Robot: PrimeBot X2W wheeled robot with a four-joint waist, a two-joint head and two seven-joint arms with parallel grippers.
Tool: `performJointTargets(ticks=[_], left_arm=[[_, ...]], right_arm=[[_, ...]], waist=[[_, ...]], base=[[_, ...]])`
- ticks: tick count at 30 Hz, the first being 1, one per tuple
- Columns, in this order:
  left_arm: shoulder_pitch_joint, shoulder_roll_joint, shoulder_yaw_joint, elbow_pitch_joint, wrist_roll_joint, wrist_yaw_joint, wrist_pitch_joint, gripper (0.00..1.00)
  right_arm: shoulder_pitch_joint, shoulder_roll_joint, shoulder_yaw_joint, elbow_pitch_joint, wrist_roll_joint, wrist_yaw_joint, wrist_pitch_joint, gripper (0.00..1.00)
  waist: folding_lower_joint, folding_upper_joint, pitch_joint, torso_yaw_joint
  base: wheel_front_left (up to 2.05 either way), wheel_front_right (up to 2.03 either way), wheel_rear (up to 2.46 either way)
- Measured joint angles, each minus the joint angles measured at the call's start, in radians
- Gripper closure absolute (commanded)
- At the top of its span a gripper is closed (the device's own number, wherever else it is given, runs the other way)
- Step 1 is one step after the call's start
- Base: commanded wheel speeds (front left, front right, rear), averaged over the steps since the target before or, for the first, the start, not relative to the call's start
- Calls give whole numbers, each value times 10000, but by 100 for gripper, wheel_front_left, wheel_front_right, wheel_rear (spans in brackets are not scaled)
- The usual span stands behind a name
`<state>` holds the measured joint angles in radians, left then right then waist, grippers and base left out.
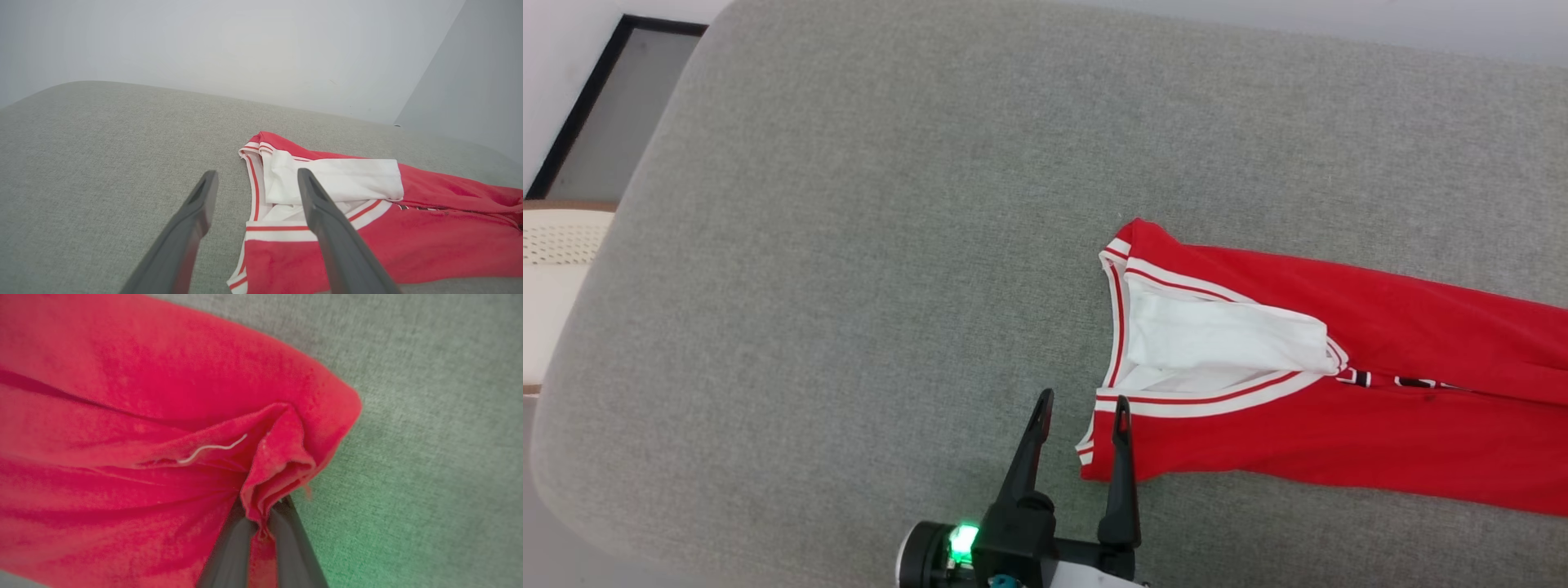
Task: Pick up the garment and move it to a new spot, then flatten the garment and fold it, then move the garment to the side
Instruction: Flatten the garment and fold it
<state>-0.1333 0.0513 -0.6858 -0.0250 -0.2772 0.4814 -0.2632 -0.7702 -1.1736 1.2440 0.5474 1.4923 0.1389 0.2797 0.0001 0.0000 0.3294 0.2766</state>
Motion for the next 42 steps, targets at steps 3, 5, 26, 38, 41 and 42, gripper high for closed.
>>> performJointTargets(ticks=[3, 5, 26, 38, 41, 42], left_arm=[[-3, 0, 38, 36, -48, 13, 0, 0], [-8, -2, 67, 54, -52, -8, 0, 0], [-50, -8, 677, 238, 150, -255, -2, 0], [-3, -8, 924, 525, -100, -629, -2, 0], [122, -12, 1009, 510, -219, -744, -2, 0], [176, -12, 1049, 489, -244, -763, -2, 0]], right_arm=[[29, 59, -35, -38, 63, -36, -157, 100], [61, 102, -96, -50, 186, -46, -276, 100], [848, -905, -1114, 731, 1687, -73, -1864, 100], [431, -1058, -1141, -2560, 343, -77, -2280, 100], [309, -1053, -1101, -3728, 40, -77, -2173, 100], [238, -1018, -1103, -4075, -13, -77, -2117, 100]], waist=[[0, 0, -74, -74], [0, 1, -128, -137], [0, 0, -207, -1163], [-1, 0, -777, -1403], [-1, 0, -931, -1308], [0, 0, -970, -1255]], base=[[0, 0, 0], [0, 0, 0], [0, 0, 0], [0, 0, 0], [0, 0, 0], [0, 0, 0]])
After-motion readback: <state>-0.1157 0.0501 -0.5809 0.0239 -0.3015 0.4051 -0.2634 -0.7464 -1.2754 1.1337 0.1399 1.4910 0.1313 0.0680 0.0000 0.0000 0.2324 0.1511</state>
